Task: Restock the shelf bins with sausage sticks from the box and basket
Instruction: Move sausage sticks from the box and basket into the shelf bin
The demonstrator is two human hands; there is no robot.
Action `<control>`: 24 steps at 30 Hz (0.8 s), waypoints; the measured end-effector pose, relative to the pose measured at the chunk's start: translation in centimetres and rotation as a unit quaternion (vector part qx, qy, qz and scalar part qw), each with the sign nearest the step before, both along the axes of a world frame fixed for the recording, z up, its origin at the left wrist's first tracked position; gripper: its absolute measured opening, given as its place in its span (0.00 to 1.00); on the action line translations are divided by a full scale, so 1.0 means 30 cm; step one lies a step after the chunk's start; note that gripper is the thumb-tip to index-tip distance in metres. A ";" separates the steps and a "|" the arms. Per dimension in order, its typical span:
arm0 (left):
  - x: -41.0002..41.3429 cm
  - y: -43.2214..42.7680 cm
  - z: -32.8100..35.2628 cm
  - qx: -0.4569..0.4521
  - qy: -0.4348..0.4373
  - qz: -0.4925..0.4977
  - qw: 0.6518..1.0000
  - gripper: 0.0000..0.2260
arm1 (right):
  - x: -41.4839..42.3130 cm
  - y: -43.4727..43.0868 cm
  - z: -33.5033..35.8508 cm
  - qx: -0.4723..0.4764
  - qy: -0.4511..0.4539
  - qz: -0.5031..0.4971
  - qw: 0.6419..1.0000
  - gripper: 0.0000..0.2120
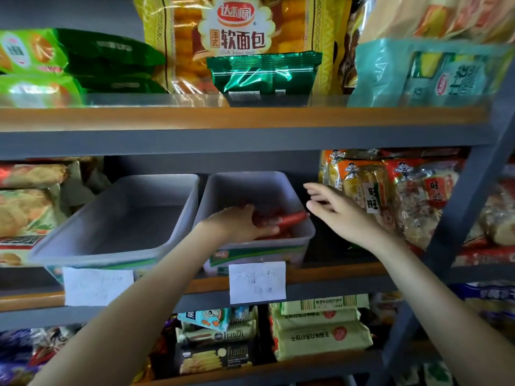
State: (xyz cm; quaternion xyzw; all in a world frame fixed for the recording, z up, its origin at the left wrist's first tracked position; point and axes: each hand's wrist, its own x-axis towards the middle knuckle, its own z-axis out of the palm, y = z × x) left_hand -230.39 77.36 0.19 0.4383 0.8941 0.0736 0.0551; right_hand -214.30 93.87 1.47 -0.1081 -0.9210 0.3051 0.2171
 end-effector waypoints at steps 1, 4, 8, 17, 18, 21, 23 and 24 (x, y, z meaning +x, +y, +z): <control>-0.002 -0.017 0.001 0.002 -0.010 0.002 1.000 0.38 | 0.002 -0.027 -0.001 0.032 0.007 0.000 0.999 0.22; 0.033 -0.101 0.002 0.074 0.060 0.017 0.995 0.32 | -0.005 -0.144 -0.015 0.116 0.063 0.030 0.991 0.26; 0.120 -0.307 -0.078 0.269 0.210 -0.009 0.940 0.23 | -0.050 -0.382 -0.076 0.185 0.151 0.108 0.965 0.25; 0.321 -1.088 -0.647 0.223 0.134 0.170 0.950 0.20 | -0.245 -0.990 -0.482 0.180 0.129 0.358 0.907 0.21; 0.362 -1.179 -0.737 0.199 0.095 0.227 0.949 0.21 | -0.261 -1.055 -0.565 0.178 0.093 0.384 0.901 0.22; 0.503 -1.415 -1.018 0.124 -0.011 0.383 0.915 0.27 | -0.289 -1.228 -0.859 0.184 -0.034 0.450 0.873 0.25; 0.611 -1.525 -1.193 0.072 -0.065 0.445 0.890 0.30 | -0.275 -1.320 -1.060 0.196 -0.109 0.494 0.840 0.26; 0.670 -1.562 -1.275 0.054 -0.096 0.472 0.875 0.32 | -0.255 -1.358 -1.155 0.206 -0.142 0.514 0.821 0.27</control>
